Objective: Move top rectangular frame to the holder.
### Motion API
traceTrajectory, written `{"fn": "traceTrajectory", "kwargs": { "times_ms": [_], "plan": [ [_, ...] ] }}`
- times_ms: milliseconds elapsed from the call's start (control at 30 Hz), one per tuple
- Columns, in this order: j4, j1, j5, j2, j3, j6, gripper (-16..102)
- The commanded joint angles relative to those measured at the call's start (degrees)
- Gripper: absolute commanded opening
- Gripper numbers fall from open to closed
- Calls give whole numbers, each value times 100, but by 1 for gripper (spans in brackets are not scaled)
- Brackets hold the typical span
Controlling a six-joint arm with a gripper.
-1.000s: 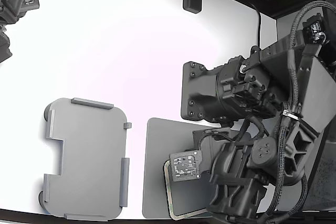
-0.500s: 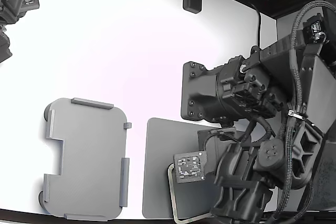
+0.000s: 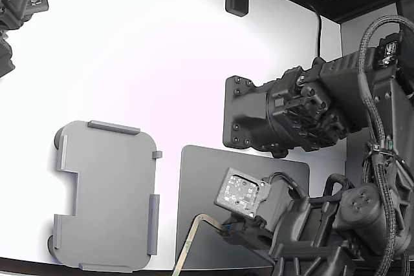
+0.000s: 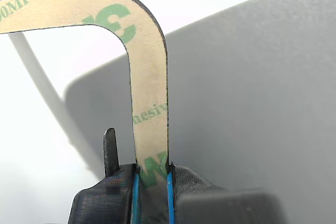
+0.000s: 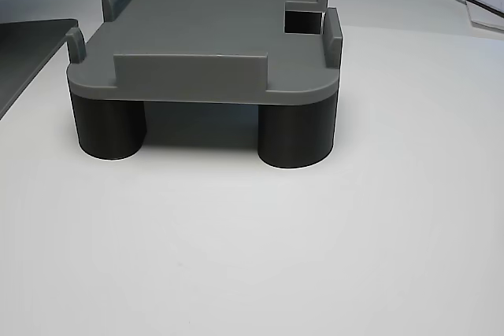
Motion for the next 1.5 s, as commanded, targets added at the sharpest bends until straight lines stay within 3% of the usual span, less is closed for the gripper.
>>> {"fn": "traceTrajectory", "kwargs": {
  "times_ms": [0, 500, 1000, 1467],
  "plan": [
    [53, -176, 202, -53, -633, 817, -11],
    [62, -949, 396, -1099, -1731, 3621, -11],
    [70, -1978, 343, -1652, -1978, 4245, -11],
    [70, -2083, 360, -1608, -1538, 4131, -11]
  ]
}}
